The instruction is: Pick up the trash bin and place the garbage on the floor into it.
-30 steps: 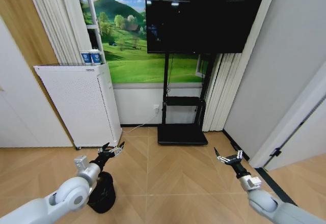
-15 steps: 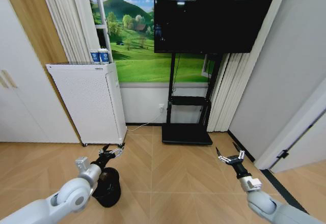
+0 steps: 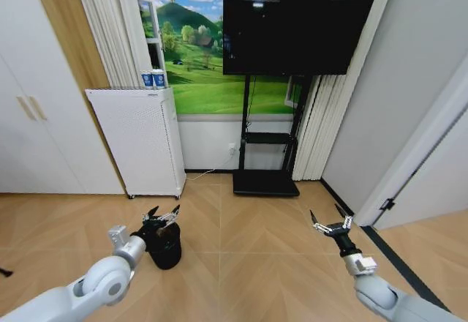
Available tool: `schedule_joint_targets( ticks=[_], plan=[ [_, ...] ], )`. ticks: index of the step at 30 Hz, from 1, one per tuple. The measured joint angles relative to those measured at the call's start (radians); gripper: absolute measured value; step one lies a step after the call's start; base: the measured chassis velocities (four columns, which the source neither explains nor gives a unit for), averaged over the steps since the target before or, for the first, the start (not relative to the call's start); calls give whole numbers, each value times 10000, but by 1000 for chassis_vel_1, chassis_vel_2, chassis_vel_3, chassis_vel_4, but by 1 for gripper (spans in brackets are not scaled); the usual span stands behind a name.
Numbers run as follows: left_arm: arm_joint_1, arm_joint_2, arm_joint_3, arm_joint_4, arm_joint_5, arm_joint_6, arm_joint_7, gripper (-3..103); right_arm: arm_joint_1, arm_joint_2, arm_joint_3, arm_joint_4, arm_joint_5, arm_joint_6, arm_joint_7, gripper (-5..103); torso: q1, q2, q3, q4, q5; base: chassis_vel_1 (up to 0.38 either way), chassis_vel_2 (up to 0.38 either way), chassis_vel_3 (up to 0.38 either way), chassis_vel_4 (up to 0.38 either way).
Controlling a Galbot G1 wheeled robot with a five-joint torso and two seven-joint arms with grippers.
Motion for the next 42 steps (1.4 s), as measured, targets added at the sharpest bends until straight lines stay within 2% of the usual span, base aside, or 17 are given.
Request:
schedule_joint_targets(
  ticks=[3, 4, 7, 8, 13, 16, 17, 18, 20, 23, 25, 30, 31, 32, 36, 39, 42],
  plan=[
    [-10, -35, 19, 36, 15, -3, 5, 100, -30, 14, 0, -13, 3, -1, 12, 100, -2, -1, -2, -7, 12, 465, -290, -452, 287],
    [-13, -43, 34, 66, 15, -8, 6, 100, -39, 26, 1, -27, 6, -3, 15, 100, -4, 0, -3, -3, -10, 452, -281, -456, 267],
    [-22, -46, 44, 76, 12, -12, 8, 100, -34, 36, 1, -44, 6, -3, 22, 100, -6, 2, -5, -4, -17, 465, -281, -456, 278],
    [-60, -34, 54, 87, 0, -19, 7, 100, -8, 88, -61, -57, 15, -6, 38, 100, -3, -2, -1, -5, 17, 471, -239, -467, 273],
    [-118, 14, 77, 137, -28, -20, 0, 100, 122, 149, -179, -111, 22, -7, 69, 100, -2, -2, -1, -1, -8, 452, -259, -466, 233],
    [-157, 11, 78, 155, -24, -21, -15, 100, 160, 197, -249, -157, 15, -8, 122, 100, -3, -2, -4, -4, 14, 488, -229, -471, 222],
    [-166, -15, 80, 172, 6, 18, -102, 100, 175, 204, -273, -156, 2, -11, 195, 100, 0, -3, 0, -1, -12, 490, -230, -462, 223],
    [-182, -43, 79, 169, 40, 71, -155, 100, 209, 211, -326, -140, -46, -14, 369, 100, -2, -3, -2, -7, -1, 490, -230, -471, 200],
    [-206, -91, 81, 152, 100, 193, -334, 100, 241, 213, -392, -68, -82, -23, 523, 100, -4, -3, -4, -4, 7, 458, -203, -455, 188],
    [-265, -140, 166, 125, 255, 371, -606, 100, 417, 179, -523, 68, -76, -107, 667, 100, -7, 1, -8, -6, -6, 410, -163, -402, 174],
    [-305, -143, 194, 112, 305, 429, -692, 100, 570, 158, -608, 116, -5, -156, 712, 100, -7, 1, -8, 3, -5, 240, -114, -331, 125],
    [-712, -202, 104, 63, 211, 604, -850, 100, 1319, -610, -1007, 1019, 1338, -1060, 895, 100, -1, -4, -1, -11, 3, 18, -31, -51, 33],
    [-712, -202, 104, 63, 211, 604, -850, 100, 1319, -610, -1007, 1019, 1338, -1060, 895, 100, -1, -4, -1, -11, 3, -131, -43, 119, -15],
    [-790, -205, 34, 92, 193, 605, -851, 100, 1416, -904, -1097, 1375, 1765, -1356, 979, 100, 3, -4, 0, -9, 0, -146, -2, 119, -43],
    [-793, -188, -268, 37, 146, 607, -840, 100, 1658, -1437, -1227, 1949, 2601, -1714, 1032, 100, 9, -8, 3, -3, 7, -113, 22, 104, -37],
    [-796, -157, -364, 26, 146, 639, -864, 100, 1698, -1637, -1251, 2140, 2808, -1807, 1032, 100, 7, -8, 1, -1, 2, -13, 37, 63, -21],
    [-907, -99, -495, 25, 203, 778, -1091, 100, 1677, -2286, -1319, 2660, 3157, -2051, 1056, 100, -2, -6, -3, -2, -1, 34, 8, -14, -7]
  ],
)
